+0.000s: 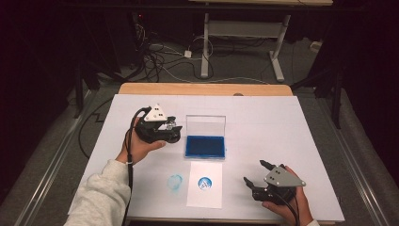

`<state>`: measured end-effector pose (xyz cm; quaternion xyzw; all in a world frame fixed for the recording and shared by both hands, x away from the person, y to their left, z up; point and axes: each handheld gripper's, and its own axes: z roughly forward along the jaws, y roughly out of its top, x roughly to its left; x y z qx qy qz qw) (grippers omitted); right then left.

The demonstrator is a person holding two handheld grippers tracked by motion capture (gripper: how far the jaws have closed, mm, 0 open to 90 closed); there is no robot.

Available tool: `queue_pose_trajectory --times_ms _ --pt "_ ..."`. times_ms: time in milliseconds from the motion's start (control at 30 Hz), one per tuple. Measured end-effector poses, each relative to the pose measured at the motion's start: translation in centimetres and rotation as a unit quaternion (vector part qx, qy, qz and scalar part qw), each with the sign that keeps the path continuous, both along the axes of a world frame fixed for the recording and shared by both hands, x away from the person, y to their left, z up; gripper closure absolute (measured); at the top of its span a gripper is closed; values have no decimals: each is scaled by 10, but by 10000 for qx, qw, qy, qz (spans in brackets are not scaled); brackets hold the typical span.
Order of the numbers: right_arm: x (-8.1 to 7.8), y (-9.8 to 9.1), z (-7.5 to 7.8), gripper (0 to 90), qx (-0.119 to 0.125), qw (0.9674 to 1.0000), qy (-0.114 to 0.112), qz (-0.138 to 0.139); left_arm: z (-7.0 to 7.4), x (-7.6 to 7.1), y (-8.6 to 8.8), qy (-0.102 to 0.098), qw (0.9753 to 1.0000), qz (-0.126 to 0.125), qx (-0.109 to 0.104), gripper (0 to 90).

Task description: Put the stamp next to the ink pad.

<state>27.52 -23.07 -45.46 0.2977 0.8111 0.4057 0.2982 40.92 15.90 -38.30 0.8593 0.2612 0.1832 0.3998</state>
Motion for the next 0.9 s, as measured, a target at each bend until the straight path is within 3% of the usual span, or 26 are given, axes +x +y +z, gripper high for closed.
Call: queue_pose_trajectory --times_ms 400,467,900 --pt "0 -1 -2 228 -9 10000 57 29 -31 12 -5 253 9996 123 41 543" --pt "-1 0 -2 225 -16 10000 55 22 -34 12 -8 278 9994 123 145 543" --pt "-1 0 -3 224 -38 10000 75 54 -50 14 -16 436 9988 11 240 542"
